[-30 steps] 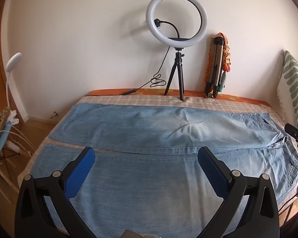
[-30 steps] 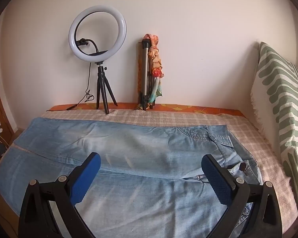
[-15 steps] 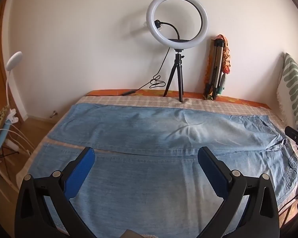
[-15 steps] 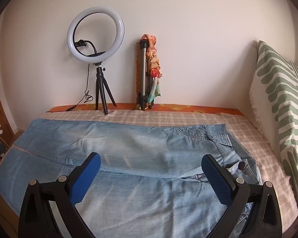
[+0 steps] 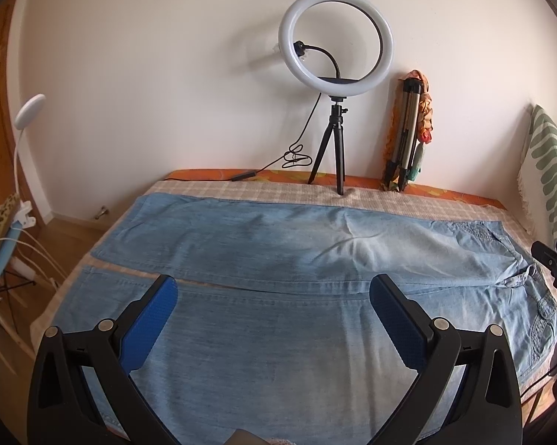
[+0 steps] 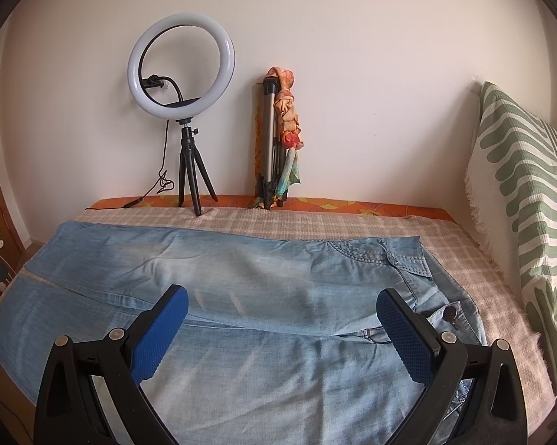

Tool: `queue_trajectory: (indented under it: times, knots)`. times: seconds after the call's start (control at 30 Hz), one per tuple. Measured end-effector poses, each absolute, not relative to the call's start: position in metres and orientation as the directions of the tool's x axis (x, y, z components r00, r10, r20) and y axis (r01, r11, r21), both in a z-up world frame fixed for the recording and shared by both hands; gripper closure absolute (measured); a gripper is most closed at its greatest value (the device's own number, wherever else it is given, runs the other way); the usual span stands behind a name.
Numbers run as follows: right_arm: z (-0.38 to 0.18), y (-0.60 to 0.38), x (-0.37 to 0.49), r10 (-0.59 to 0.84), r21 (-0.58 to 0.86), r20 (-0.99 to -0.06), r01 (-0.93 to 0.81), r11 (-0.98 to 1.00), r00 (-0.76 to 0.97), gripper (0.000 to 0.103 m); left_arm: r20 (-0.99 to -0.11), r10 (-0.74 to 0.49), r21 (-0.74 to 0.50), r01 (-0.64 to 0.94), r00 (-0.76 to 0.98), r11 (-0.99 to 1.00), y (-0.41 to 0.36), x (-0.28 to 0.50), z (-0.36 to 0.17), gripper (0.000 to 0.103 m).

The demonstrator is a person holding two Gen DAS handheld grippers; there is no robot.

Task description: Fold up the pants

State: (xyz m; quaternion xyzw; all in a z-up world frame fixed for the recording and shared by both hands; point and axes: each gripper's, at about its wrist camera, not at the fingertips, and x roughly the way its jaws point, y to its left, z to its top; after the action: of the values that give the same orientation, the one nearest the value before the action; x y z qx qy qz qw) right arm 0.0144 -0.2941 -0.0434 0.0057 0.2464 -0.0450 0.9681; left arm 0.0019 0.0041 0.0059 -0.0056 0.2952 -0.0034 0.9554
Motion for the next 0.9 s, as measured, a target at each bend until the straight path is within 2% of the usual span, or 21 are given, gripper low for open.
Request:
queue_trajectory:
  times: [0.9]
  knots:
    - [-0.0451,-0.2917,0.0139,-0.086,-0.015,-0.477,0.09,0.996,0.875,0.0,-0.566,-0.01,-0.012,0.004,0.824,1.0,0.0058,0.0012,0.0033,0.0]
